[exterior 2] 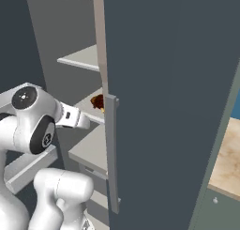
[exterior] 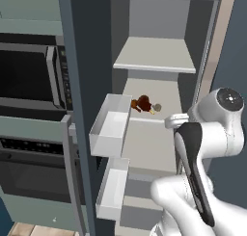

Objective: Take the kiwi and garlic from the highest rack and move them to the second highest rack where the steak and chicken drumstick are located, to maximize freezer space. Close the freezer door after rearranging.

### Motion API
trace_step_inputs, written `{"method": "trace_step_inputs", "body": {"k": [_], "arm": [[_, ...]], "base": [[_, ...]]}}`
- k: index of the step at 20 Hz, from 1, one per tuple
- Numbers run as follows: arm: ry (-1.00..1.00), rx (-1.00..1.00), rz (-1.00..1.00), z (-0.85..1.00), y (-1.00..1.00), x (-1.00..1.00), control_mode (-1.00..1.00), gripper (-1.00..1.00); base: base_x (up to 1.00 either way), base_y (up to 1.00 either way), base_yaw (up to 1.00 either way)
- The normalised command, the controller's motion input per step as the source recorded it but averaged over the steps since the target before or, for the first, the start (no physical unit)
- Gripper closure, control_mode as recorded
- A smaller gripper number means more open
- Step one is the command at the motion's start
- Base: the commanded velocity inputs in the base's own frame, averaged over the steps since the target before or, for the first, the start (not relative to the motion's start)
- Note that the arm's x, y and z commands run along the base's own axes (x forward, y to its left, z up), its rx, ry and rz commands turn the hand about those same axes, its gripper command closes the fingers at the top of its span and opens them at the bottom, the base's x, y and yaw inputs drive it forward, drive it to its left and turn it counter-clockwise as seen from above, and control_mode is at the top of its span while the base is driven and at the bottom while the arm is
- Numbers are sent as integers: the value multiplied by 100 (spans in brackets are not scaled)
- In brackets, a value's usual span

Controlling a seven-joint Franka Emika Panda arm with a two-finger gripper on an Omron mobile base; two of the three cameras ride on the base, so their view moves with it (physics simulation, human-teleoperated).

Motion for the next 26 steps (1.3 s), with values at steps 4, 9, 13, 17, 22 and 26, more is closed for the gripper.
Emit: {"method": "trace_step_inputs", "body": {"k": [4, 9, 13, 17, 22, 26], "arm": [[0, 0, 0, 5, 17, -92, -100, -100], [1, 0, 0, 13, 24, -63, -100, -100], [0, -1, 0, -5, 16, -64, -100, -100], [7, -1, 0, -14, 19, -39, 100, -100], [0, 0, 0, 0, 0, 0, 100, -100], [0, 0, 0, 0, 0, 0, 100, -100]], "base": [[0, 0, 0], [0, 0, 0], [0, 0, 0], [-20, 4, 0], [-99, 25, 0], [-93, 57, -10]]}}
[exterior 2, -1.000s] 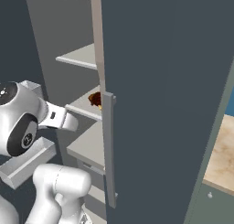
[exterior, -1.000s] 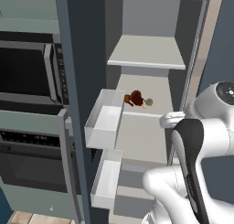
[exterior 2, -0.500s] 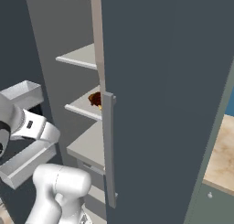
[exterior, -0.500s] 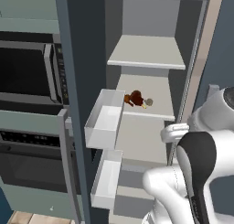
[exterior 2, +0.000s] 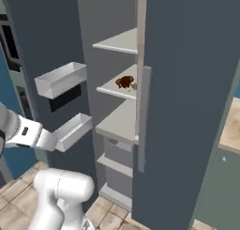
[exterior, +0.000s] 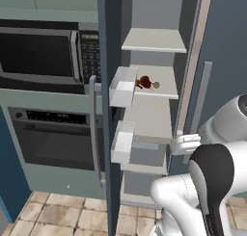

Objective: Take the kiwi and garlic from the highest rack and move them to the second highest rack where the steak and chicken drumstick are located, to maximize freezer space. Close the freezer door after rearranging.

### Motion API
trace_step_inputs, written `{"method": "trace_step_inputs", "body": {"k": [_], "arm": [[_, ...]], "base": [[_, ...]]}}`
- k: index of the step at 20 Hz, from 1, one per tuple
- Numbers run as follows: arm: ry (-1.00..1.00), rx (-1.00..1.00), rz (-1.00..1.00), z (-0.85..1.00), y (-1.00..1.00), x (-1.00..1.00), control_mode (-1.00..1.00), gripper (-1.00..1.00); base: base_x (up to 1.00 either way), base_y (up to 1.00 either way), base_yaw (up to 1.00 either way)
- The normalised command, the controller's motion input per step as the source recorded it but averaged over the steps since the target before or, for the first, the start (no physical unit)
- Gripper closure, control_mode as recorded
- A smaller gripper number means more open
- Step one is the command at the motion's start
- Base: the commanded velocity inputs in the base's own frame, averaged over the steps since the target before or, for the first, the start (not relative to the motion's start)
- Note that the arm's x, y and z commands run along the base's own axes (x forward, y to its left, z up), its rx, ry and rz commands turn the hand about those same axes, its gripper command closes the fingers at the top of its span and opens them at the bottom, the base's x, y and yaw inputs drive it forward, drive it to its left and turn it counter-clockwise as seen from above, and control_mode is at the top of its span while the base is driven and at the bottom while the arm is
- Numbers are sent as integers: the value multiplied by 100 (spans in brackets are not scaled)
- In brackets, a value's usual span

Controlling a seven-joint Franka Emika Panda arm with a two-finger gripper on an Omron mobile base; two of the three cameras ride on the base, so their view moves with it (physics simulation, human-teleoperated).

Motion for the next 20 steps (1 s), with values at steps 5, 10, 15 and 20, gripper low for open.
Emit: {"method": "trace_step_inputs", "body": {"k": [5, 10, 15, 20], "arm": [[0, 0, 0, 0, 0, 0, 100, -100], [0, 0, 0, 0, 0, 0, 100, -100], [0, 0, 0, 0, 0, 0, 100, -100], [0, 0, 0, 0, 0, 0, 100, -100]], "base": [[-24, 95, -38], [14, 98, -39], [18, 95, -36], [15, 91, -49]]}}
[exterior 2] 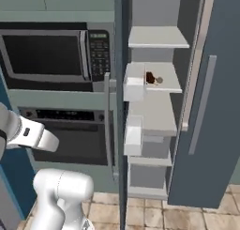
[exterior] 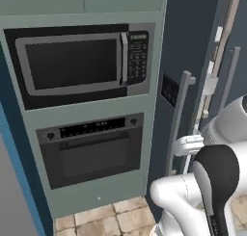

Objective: Take the kiwi and garlic from the highest rack and move them to the second highest rack where the steak and chicken drumstick are located, to maximize freezer space. Close the freezer door after rearranging.

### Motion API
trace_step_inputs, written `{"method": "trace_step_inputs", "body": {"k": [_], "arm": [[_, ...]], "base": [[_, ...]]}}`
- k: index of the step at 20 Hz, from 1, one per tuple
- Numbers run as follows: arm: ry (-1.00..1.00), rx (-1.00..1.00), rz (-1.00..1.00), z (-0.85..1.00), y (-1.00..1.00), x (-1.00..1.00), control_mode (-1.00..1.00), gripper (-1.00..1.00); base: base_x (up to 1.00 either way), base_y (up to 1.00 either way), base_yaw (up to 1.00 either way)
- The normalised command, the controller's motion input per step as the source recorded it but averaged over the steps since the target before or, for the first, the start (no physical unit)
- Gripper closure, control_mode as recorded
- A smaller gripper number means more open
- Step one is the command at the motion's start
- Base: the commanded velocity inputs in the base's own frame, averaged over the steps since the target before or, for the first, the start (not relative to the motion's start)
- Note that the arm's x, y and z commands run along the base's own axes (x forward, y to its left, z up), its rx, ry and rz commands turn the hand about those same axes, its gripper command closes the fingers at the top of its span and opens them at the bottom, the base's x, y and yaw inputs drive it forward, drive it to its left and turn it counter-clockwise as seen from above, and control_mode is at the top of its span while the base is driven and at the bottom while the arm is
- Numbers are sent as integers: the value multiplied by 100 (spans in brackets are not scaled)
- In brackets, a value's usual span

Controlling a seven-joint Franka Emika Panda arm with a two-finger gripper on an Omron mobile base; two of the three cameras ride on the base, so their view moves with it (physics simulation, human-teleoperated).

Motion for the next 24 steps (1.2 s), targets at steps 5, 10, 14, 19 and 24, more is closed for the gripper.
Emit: {"method": "trace_step_inputs", "body": {"k": [5, 10, 14, 19, 24], "arm": [[0, 0, 0, 0, 0, 0, 100, -100], [0, 0, 0, 0, 0, 0, 100, -100], [0, 0, 0, 0, 0, 0, 100, -100], [0, 0, 0, 0, 0, 0, 100, -100], [0, 0, 0, 0, 0, 0, 100, -100]], "base": [[42, 68, -60], [49, 56, -48], [39, 57, -41], [34, 50, -39], [48, 27, -30]]}}
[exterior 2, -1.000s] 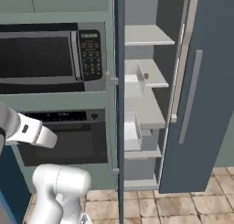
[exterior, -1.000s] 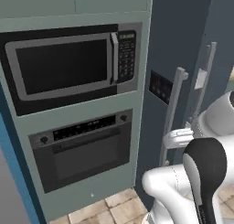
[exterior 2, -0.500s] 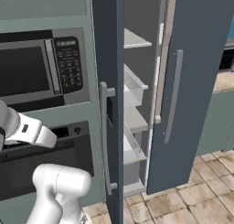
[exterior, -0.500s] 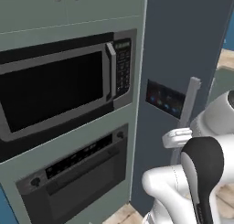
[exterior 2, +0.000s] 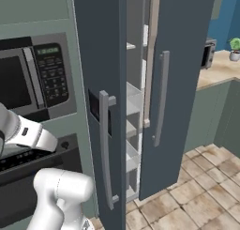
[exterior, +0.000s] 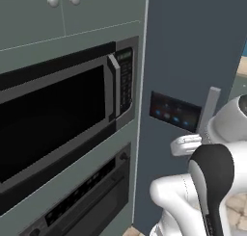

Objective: Take the kiwi and garlic from the highest rack and move them to the second highest rack where the steak and chicken drumstick are located, to maximize freezer space. Close the freezer door after rearranging.

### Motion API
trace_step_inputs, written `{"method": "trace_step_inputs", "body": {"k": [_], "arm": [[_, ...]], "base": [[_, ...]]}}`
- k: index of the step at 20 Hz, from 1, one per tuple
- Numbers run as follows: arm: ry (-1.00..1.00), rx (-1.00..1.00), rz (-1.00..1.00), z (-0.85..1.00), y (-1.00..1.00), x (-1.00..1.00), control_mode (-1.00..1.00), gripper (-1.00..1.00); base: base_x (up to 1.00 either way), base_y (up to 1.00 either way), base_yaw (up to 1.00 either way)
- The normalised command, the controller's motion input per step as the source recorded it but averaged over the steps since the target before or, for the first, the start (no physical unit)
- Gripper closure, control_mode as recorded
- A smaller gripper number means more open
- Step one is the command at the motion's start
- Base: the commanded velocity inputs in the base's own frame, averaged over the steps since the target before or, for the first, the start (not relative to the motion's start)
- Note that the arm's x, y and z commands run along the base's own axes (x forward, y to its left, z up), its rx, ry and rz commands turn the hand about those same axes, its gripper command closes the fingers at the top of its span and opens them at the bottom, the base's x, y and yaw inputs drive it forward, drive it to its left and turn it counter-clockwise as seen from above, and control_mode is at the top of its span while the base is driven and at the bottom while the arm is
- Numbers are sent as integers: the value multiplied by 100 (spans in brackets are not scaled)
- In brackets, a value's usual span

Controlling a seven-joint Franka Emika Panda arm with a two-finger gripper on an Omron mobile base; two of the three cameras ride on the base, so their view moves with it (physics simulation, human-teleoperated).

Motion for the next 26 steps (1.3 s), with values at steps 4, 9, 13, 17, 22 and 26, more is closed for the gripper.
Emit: {"method": "trace_step_inputs", "body": {"k": [4, 9, 13, 17, 22, 26], "arm": [[0, 7, -6, -1, 2, 80, -100, -100], [0, 15, 0, 0, -1, 97, -100, -100], [-3, 17, 0, -5, -11, 93, -100, -100], [-7, 3, 0, -11, -11, 83, -100, -100], [-5, 0, -4, -10, -22, 70, -100, -100], [0, 0, -14, -10, -27, 60, -100, -100]], "base": [[0, 0, 0], [0, 0, 0], [0, 0, 0], [0, 0, 0], [0, 0, 0], [0, 0, 0]]}}
